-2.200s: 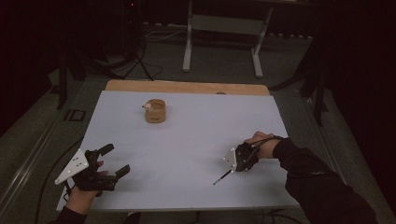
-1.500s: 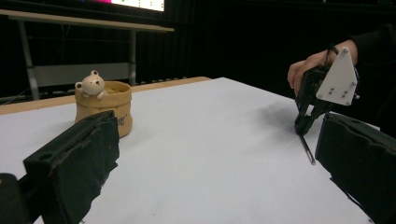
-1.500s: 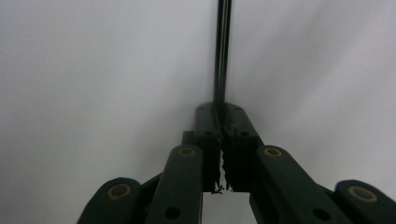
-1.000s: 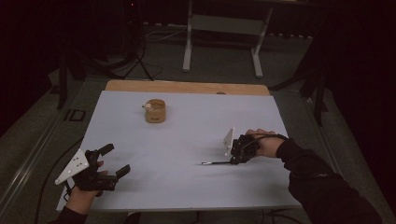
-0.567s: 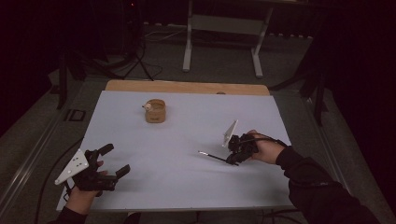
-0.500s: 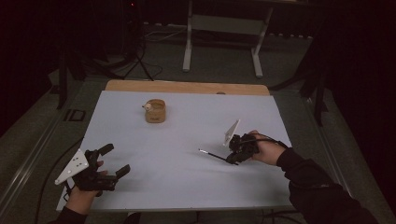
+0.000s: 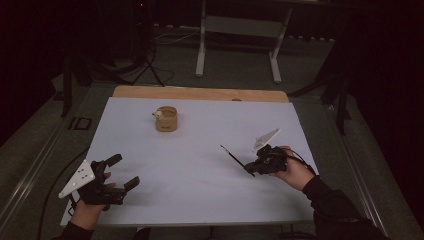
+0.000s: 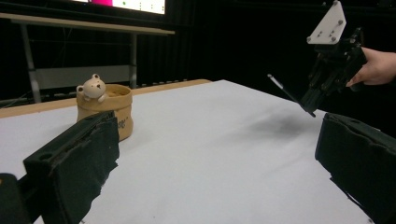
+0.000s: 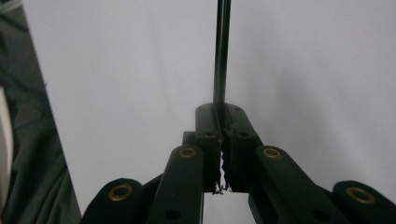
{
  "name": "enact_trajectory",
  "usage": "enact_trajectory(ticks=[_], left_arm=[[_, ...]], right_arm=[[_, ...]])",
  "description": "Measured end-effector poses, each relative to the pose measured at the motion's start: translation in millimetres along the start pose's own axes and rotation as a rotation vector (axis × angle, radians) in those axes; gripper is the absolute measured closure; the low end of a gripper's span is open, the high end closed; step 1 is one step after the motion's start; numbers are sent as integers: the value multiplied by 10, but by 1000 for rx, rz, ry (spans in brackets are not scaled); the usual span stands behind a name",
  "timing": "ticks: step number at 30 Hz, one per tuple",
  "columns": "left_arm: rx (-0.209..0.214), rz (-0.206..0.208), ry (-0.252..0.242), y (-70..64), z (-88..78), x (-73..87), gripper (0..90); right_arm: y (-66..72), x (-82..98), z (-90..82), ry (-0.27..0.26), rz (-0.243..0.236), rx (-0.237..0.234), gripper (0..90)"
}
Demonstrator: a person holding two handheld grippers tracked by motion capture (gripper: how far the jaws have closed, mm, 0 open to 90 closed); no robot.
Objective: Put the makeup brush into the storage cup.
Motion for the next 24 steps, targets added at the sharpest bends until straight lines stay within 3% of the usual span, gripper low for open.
enact_trajectory(ticks=[2, 4, 8, 9, 10, 16, 17, 19, 24], left_arm=[[3, -2, 0, -6, 7, 2, 2], [6, -3, 3, -11, 13, 5, 2], [6, -8, 2, -11, 18, 9, 2], [6, -8, 2, -11, 18, 9, 2], [8, -14, 1, -12, 20, 12, 2], [19, -23, 1, -30, 33, 11, 2], [21, -23, 4, -34, 37, 12, 2], [25, -20, 8, -45, 44, 13, 2], [43, -49, 10, -74, 65, 13, 2]], right_arm=[[35, 11, -47, -63, 45, 22, 859], [47, 13, -63, -84, 63, 23, 859], [68, 11, -138, -194, 134, 23, 859], [68, 11, -138, -194, 134, 23, 859], [109, 5, -154, -241, 160, 33, 859], [201, -21, -142, -276, 202, 30, 859], [237, -32, -128, -298, 213, 64, 860], [250, -36, -123, -322, 239, 83, 860], [201, -40, -169, -413, 376, 49, 860]])
Point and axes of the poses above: each handheld gripper's, and its own axes: z roughly forward along the jaws, x roughly out of its underside, y roughly to its left, the point moved 7 cm from there along z, roughly forward along the jaws, and after that the axes turned 1 degree about x, right-handed, at the moved point
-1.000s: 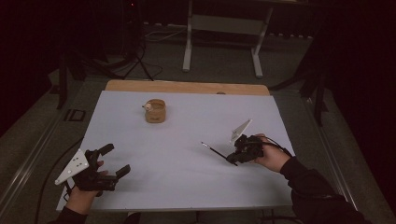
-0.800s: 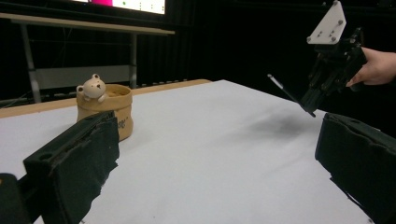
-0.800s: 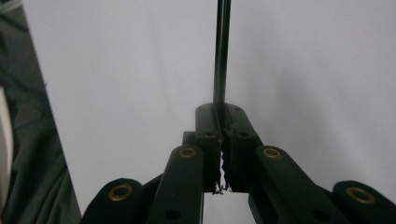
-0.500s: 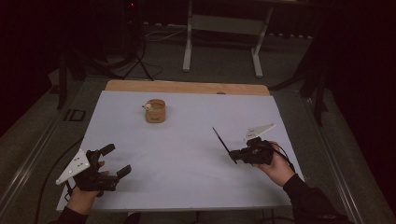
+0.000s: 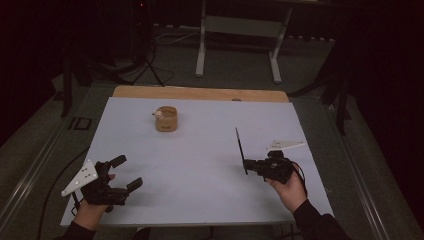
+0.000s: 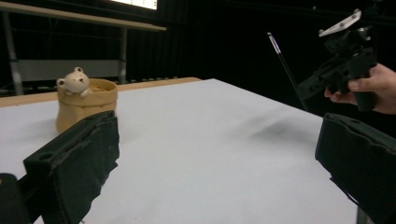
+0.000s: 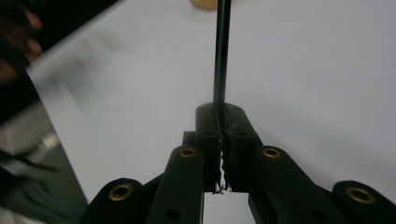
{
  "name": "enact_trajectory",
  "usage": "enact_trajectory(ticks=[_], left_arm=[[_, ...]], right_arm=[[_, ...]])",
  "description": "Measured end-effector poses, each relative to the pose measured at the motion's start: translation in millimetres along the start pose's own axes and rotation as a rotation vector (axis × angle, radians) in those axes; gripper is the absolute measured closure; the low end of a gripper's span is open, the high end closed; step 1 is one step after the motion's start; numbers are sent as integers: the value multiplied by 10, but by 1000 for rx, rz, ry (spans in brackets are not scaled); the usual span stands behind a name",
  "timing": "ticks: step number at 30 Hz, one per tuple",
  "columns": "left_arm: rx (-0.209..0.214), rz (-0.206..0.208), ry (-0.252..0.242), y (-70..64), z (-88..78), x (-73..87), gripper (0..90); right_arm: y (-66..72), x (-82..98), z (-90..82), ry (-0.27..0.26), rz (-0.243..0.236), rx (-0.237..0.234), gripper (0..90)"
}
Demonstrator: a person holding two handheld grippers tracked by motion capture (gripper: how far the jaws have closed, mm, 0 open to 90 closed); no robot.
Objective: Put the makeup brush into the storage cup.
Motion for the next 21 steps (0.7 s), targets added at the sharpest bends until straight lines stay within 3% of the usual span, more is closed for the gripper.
enact_trajectory(ticks=[1, 4, 9, 10, 11, 15, 19, 21], left_arm=[[2, 0, 4, -8, 10, 5, 2], [13, 1, 15, -39, 41, 11, 1], [25, -4, 15, -83, 60, 4, 1], [48, -27, 24, -115, 73, 9, 1], [42, -32, 28, -135, 89, 3, 1], [55, -59, 40, -160, 123, -3, 1], [54, -63, 72, -163, 158, 33, 1], [39, -61, 101, -164, 194, 47, 1]], right_arm=[[-5, -12, -6, -17, 26, -4, 860], [4, -28, -10, -38, 42, -2, 860], [64, -35, -17, -63, 28, 18, 860], [84, -38, -27, -85, 23, 10, 860], [121, -32, -54, -142, 52, -18, 860], [134, 27, -49, -189, 42, 6, 860], [99, 79, -5, -198, 51, 17, 860], [83, 117, 47, -177, 20, 35, 860]])
Point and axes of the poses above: each handheld gripper's, and its own axes: z roughly forward along the jaws, x roughly out of its underside, y roughly to its left, the point moved 7 cm from there along z, roughly forward along the jaws, and after that the axes turned 1 degree about x, right-handed, at the moved point
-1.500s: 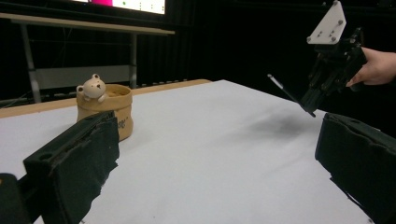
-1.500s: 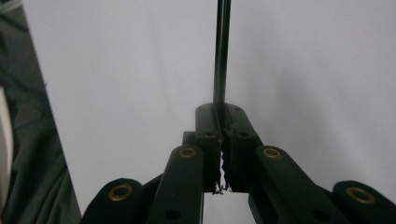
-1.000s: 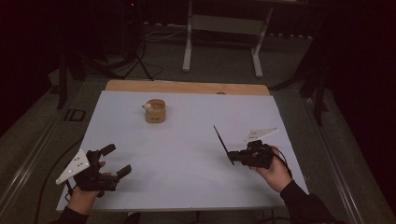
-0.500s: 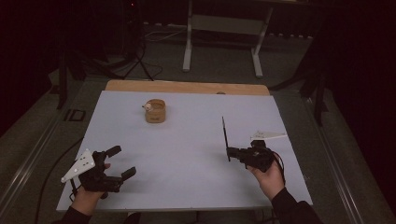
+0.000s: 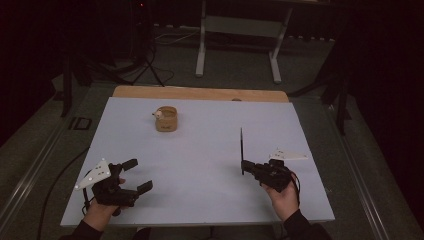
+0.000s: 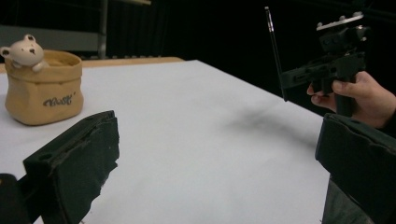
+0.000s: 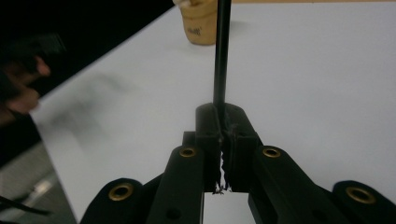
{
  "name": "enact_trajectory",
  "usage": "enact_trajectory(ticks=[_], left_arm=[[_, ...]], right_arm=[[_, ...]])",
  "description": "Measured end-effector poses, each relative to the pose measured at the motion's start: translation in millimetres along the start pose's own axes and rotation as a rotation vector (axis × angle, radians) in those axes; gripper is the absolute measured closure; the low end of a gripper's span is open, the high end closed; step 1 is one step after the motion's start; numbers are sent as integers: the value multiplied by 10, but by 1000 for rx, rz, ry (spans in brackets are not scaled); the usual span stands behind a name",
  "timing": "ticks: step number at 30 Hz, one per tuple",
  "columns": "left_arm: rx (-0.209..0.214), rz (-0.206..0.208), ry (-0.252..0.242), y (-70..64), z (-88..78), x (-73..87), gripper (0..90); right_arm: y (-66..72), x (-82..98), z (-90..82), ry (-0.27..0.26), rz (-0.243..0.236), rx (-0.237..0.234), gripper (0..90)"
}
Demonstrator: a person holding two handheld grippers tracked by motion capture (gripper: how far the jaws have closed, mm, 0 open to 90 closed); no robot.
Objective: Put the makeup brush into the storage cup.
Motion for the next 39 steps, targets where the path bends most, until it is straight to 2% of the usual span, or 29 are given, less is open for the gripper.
enact_trajectory(ticks=[2, 3, 4, 6, 9, 12, 21, 24, 31, 35, 39], left_arm=[[-11, 21, 35, -4, 25, 1, 1], [-20, 15, 44, -7, 38, -3, 1], [-4, 6, 54, -12, 51, -3, 1], [-4, 6, 54, -12, 51, -3, 1], [31, -16, 98, -50, 107, -15, 1], [32, -31, 132, -57, 140, -72, 1], [-2, -4, 123, -51, 215, -334, 2], [5, 0, 124, -76, 266, -375, 2], [51, 17, 165, -176, 424, -442, 14], [41, 27, 166, -202, 526, -531, 14], [57, 41, 170, -247, 625, -616, 14]], right_arm=[[7, 4, 14, 3, -19, 4, 860], [9, 0, 19, 1, -24, 7, 860], [10, -5, 25, 3, -31, 8, 860], [8, -11, 25, -1, -33, 11, 860], [18, -24, 16, -11, -40, 12, 860], [36, -32, 13, -17, -52, 16, 860], [55, -30, 39, -11, -71, 22, 860], [59, -29, 41, -10, -66, 19, 860], [72, -28, 56, -11, -69, 20, 860], [71, -30, 59, -11, -70, 23, 860], [70, -26, 67, -8, -65, 18, 860]])
Point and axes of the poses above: each handheld gripper's, and its own axes: z roughly forward along the jaws, x roughly out of its underside, y roughly to its left, the point moved 7 cm from there along z, roughly forward along the jaws, and after that the axes turned 1 degree about x, right-handed, at the moved point
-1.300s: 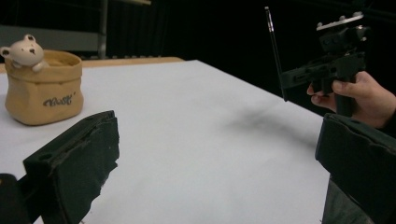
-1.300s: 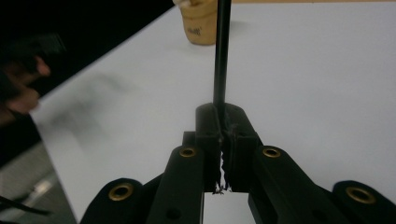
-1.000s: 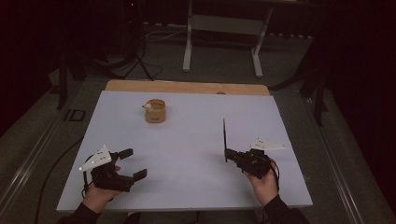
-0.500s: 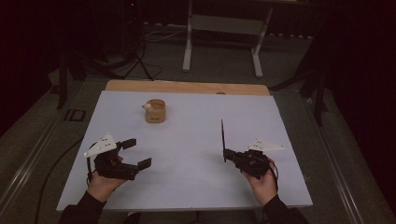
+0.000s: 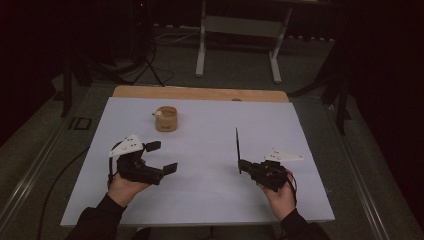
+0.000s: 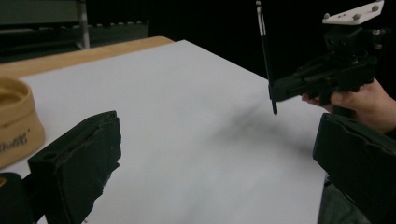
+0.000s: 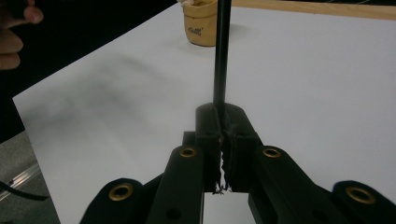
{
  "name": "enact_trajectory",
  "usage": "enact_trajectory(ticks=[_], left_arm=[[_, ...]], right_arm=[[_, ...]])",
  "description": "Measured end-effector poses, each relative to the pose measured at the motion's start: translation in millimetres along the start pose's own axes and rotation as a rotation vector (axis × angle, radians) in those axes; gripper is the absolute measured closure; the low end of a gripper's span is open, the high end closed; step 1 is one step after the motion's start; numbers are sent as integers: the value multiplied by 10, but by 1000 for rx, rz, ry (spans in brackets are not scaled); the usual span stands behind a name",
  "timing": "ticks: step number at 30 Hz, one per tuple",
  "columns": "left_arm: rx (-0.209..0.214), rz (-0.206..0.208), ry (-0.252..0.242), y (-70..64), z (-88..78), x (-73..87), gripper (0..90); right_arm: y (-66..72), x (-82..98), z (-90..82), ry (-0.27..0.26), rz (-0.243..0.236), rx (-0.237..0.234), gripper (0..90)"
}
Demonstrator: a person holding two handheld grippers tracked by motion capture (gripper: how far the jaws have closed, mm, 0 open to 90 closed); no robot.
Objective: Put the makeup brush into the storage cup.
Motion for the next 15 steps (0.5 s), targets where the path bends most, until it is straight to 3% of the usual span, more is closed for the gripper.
enact_trajectory(ticks=[2, 9, 15], left_arm=[[22, -4, -6, -17, 43, -32, 14], [36, 4, 8, -32, 183, -57, 16], [47, 49, 5, -78, 340, -185, 29]], right_arm=[[-2, 5, 4, 1, 12, -8, 860], [-1, -1, 10, -2, 6, -5, 860], [-9, -1, 8, -1, -12, 5, 860]])
Point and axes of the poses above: each handheld gripper's, and its own axes: z roughly forward along the jaws, x roughly out of its underside, y roughly to its left, the point moved 7 cm from there along z, roughly forward along the jaws, and after that the axes turned 1 degree about x, right-handed, at the moved point
